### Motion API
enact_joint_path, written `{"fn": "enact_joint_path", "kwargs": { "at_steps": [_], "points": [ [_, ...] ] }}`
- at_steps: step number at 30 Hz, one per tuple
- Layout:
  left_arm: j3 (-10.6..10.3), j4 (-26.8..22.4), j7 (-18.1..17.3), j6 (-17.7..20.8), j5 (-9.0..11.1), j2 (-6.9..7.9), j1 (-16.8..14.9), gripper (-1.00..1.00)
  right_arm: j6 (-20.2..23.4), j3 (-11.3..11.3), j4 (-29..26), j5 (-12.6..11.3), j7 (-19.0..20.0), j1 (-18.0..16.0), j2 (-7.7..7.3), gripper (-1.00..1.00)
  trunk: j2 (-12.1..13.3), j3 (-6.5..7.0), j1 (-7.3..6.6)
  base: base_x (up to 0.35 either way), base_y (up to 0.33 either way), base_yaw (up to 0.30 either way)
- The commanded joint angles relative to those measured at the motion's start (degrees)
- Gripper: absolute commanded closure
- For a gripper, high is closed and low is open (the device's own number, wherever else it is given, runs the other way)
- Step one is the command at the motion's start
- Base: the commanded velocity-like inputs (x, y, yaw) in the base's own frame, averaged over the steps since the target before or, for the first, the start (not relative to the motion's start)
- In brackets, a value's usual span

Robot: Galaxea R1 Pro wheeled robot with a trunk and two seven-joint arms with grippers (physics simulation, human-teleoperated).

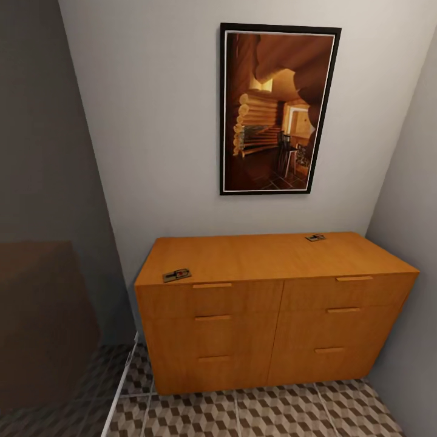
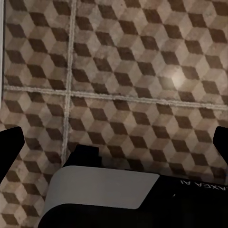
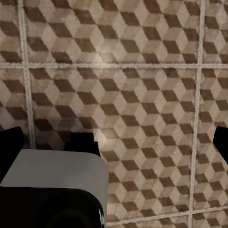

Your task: Take the four mousetraps from the cabinet in the bathroom and place them on the bathroom floor. Make sure all four end up on the same floor surface, and ensure that at least two of them are either under or directly next to the same bathroom sink.

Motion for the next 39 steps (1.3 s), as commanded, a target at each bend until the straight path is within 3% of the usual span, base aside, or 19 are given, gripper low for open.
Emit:
{"fn": "enact_joint_path", "kwargs": {
  "at_steps": [1, 39],
  "points": [
    [-0.5, 0.0, 0.2, -0.2, 0.5, -0.02, 0.0, -1.00, -0.3, -0.2, 0.2, 0.6, -0.2, -0.1, 0.00, -1.00, 0.0, -0.06, 0.00, 0.000, 0.000, 0.000],
    [-0.5, 0.0, -0.2, -0.1, 0.5, 0.06, 0.0, -1.00, -0.3, -0.2, 0.2, 0.6, -0.1, -0.1, 0.00, -1.00, 0.0, -0.06, 0.00, 0.124, 0.000, 0.000]
  ]
}}
